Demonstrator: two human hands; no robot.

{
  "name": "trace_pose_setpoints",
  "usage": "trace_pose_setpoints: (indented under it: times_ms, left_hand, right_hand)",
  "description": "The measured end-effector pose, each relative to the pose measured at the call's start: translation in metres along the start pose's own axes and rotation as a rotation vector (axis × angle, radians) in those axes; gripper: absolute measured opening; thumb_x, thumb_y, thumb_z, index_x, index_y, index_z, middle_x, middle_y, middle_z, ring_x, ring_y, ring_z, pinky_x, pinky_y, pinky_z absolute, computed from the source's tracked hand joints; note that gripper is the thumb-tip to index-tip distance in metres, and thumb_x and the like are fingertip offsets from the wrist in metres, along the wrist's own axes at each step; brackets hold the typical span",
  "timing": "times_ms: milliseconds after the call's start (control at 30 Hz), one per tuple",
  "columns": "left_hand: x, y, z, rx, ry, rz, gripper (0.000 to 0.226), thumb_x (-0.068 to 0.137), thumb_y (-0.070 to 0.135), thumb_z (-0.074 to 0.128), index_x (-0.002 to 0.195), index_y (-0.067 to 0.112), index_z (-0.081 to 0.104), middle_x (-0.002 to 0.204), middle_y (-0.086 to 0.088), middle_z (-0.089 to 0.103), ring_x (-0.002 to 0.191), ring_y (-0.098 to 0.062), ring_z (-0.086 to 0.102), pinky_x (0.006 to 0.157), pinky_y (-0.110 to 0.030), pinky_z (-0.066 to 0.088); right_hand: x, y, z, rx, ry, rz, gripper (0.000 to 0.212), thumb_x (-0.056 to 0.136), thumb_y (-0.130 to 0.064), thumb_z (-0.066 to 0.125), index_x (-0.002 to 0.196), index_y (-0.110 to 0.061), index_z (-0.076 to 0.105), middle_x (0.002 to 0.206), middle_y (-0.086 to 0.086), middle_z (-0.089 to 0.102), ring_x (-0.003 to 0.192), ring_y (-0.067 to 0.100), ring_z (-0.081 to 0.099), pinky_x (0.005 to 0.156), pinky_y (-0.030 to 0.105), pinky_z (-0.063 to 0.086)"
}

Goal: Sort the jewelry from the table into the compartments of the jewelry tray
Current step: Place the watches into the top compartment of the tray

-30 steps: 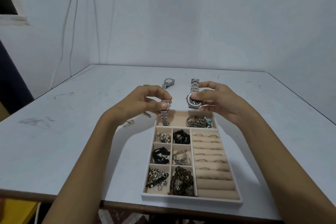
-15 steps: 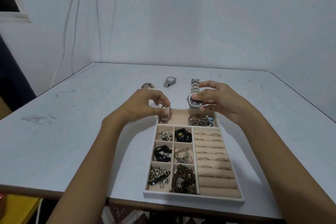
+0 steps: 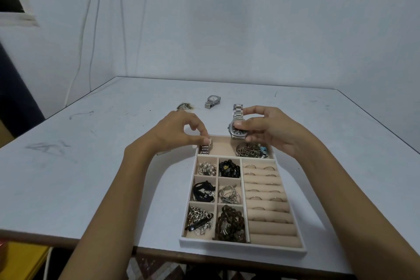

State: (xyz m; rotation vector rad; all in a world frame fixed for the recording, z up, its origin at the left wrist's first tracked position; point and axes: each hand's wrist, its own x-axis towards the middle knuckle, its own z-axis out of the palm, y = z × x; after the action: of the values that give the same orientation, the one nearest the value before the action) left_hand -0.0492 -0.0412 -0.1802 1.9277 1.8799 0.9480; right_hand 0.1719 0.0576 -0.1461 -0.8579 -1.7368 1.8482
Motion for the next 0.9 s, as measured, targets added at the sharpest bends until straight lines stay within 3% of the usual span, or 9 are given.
trace_pose_setpoints:
  times_ms: [133,200,300,467,567,667,767,900]
  left_hand:
    - [0.003,-0.007,-0.003,0.007,0.074,-0.014,0.006,0.084,0.030,0.070,0.090,0.028,0.073,0.096,0.009,0.069,0.087,0.003,0.058,0.065,-0.006,0.040]
    - [0.003,-0.017,-0.006,0.042,0.124,-0.035,0.007,0.087,0.028,0.066,0.093,0.030,0.071,0.099,0.014,0.068,0.088,0.004,0.058,0.070,-0.015,0.040]
    - [0.002,-0.036,-0.006,0.094,0.157,-0.109,0.013,0.091,0.026,0.062,0.102,0.029,0.067,0.112,0.013,0.063,0.105,-0.007,0.054,0.084,-0.032,0.042]
    - [0.006,-0.050,0.008,0.286,0.079,-0.217,0.034,0.096,0.033,0.049,0.129,0.022,0.053,0.139,0.000,0.046,0.130,-0.018,0.040,0.107,-0.039,0.032]
    - [0.009,-0.055,0.017,0.381,-0.002,-0.262,0.049,0.100,0.041,0.038,0.143,0.019,0.038,0.153,-0.002,0.029,0.142,-0.017,0.025,0.116,-0.042,0.016]
    - [0.009,-0.055,0.020,0.387,-0.034,-0.301,0.052,0.101,0.043,0.033,0.147,0.019,0.031,0.158,-0.001,0.020,0.145,-0.014,0.017,0.118,-0.043,0.005]
    - [0.010,-0.053,0.019,0.380,-0.044,-0.307,0.052,0.101,0.042,0.033,0.148,0.020,0.029,0.159,0.000,0.017,0.146,-0.013,0.013,0.118,-0.044,0.002]
    - [0.009,-0.053,0.019,0.376,-0.056,-0.307,0.053,0.101,0.042,0.032,0.149,0.020,0.028,0.159,0.000,0.016,0.147,-0.012,0.011,0.118,-0.043,0.001]
  right_hand:
    - [0.003,0.005,0.008,0.003,-0.007,0.029,0.036,0.075,0.000,0.075,0.105,-0.007,0.057,0.085,0.015,0.071,0.054,0.014,0.065,0.050,0.018,0.053]
    - [0.005,0.008,0.013,-0.018,0.001,0.041,0.038,0.075,0.002,0.075,0.108,-0.005,0.056,0.083,0.014,0.071,0.055,0.014,0.066,0.053,0.020,0.056]
    - [0.006,0.015,0.021,-0.110,0.018,0.032,0.039,0.075,0.001,0.077,0.107,-0.005,0.056,0.074,0.008,0.072,0.056,0.017,0.065,0.062,0.025,0.059]
    - [0.007,0.022,0.032,-0.217,0.080,-0.045,0.041,0.074,-0.001,0.079,0.108,-0.006,0.057,0.069,0.003,0.070,0.051,0.018,0.062,0.061,0.026,0.056]
    - [0.008,0.025,0.033,-0.285,0.119,-0.060,0.047,0.072,-0.005,0.081,0.111,-0.008,0.056,0.075,0.008,0.072,0.055,0.022,0.063,0.064,0.030,0.056]
    - [0.009,0.025,0.034,-0.338,0.136,-0.044,0.040,0.074,-0.016,0.081,0.106,-0.013,0.057,0.084,0.012,0.073,0.051,0.018,0.061,0.065,0.030,0.055]
    - [0.011,0.025,0.035,-0.349,0.138,-0.074,0.025,0.082,-0.016,0.074,0.099,-0.004,0.061,0.086,0.022,0.071,0.048,0.017,0.058,0.054,0.027,0.053]
    - [0.013,0.028,0.034,-0.422,0.154,-0.105,0.018,0.084,-0.013,0.071,0.088,0.004,0.067,0.078,0.025,0.069,0.058,0.026,0.063,0.067,0.038,0.057]
